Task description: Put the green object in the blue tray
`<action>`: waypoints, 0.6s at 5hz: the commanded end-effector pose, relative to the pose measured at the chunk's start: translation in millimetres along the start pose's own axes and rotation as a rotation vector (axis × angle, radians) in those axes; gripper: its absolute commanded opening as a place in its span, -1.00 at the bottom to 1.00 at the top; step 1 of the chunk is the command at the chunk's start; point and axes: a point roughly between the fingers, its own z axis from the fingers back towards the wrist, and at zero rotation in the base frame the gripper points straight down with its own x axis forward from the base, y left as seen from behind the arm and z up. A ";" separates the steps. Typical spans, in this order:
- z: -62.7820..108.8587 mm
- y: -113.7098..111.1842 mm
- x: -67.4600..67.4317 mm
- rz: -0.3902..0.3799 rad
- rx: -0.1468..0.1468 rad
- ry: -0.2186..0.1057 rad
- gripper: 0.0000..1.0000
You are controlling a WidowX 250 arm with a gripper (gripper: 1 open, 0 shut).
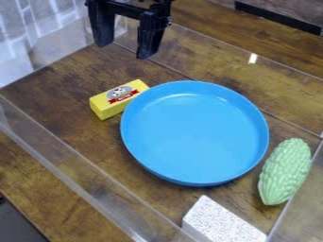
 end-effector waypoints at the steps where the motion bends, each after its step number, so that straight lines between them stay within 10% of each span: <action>1: -6.5 -2.8 0.5 -0.006 -0.004 0.018 1.00; 3: -19.7 -10.9 2.6 -0.024 -0.013 0.054 1.00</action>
